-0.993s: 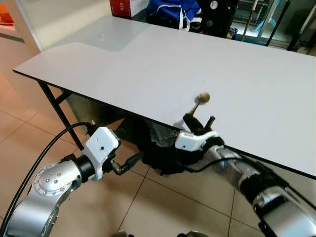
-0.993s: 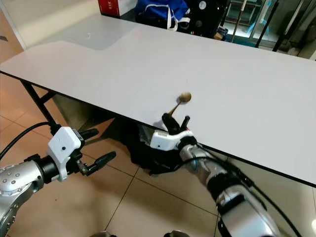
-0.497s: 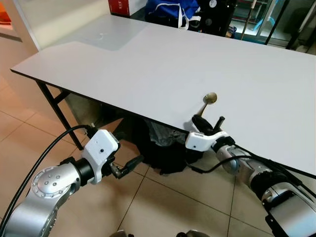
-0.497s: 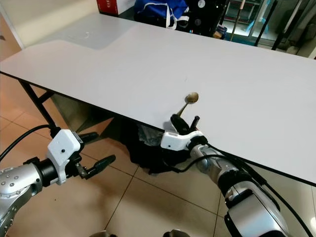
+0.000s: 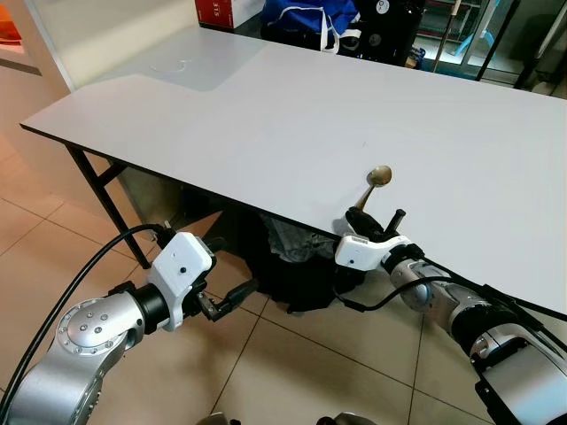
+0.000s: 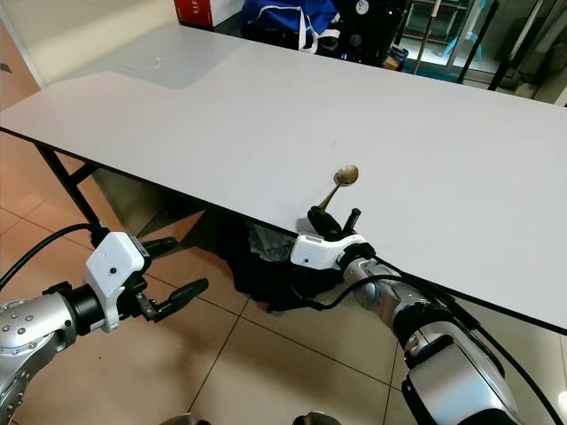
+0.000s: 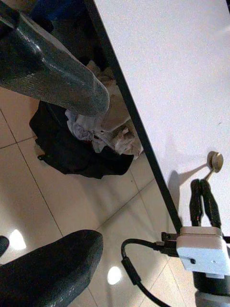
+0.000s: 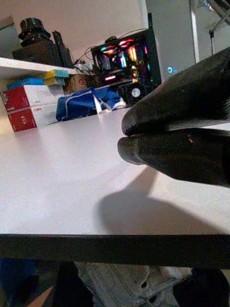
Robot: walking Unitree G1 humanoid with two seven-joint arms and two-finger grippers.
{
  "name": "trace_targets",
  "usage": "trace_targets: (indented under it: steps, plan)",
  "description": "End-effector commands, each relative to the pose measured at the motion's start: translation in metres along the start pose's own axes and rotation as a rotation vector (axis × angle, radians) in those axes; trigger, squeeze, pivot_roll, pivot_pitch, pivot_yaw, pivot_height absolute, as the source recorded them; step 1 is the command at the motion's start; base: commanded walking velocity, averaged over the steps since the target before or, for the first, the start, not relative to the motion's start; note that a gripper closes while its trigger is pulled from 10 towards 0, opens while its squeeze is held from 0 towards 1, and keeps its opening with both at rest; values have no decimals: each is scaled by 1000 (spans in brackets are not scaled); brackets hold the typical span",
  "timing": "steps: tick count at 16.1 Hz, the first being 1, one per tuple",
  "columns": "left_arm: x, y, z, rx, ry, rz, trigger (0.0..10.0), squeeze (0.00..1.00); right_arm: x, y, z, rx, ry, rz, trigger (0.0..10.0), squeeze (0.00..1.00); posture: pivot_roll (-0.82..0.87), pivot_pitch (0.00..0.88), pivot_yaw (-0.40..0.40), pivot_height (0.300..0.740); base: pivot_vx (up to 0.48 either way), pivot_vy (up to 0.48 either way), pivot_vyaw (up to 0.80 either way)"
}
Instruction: Setting the table
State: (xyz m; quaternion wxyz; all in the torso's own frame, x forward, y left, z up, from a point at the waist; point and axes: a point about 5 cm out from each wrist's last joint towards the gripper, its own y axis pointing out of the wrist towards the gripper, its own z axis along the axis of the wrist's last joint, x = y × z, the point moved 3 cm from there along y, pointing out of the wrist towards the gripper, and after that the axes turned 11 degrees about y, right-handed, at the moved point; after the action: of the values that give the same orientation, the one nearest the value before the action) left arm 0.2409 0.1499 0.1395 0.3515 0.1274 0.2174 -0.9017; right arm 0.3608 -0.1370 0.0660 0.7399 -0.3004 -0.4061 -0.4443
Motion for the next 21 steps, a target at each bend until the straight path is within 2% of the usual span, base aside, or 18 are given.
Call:
trace_targets:
  steps: [1,8,11,12,13,14,15,16,17,21]
  plan:
    - [-1,-1,5,10,21,-8,10000,0,6,1,-5,-24,-1,-3,10000,996,62,68,-9,740,0,0,0]
    - [2,1,7,18,19,-20,10000,0,9,-2,-11,-44,6,6,10000,1000,63,55,-5,740,0,0,0]
    - [2,1,8,20,19,-27,10000,0,12,-4,-15,-41,-28,29,10000,1000,60,51,-3,740,0,0,0]
    - [3,2,8,21,18,-34,10000,0,10,-6,-17,-41,-41,63,10000,969,56,53,-2,740,0,0,0]
    - [4,2,8,21,17,-40,10000,0,7,-10,-21,-51,-25,133,10000,129,52,54,-2,740,0,0,0]
    - [4,2,7,19,16,-43,10000,0,7,-13,-22,-44,-18,174,10000,0,51,53,-1,740,0,0,0]
    - [4,2,7,18,16,-44,10000,0,8,-13,-22,-35,-22,187,10000,0,51,53,-1,740,0,0,0]
    - [4,2,7,18,15,-46,10000,0,10,-14,-20,-22,12,209,10000,0,49,52,1,740,0,0,0]
    - [4,3,7,18,17,-49,10000,0,16,-13,-18,3,4,227,10000,0,48,48,1,740,0,0,0]
    - [3,3,7,19,18,-54,10000,0,20,-15,-18,13,-13,314,10000,0,46,44,1,740,0,0,0]
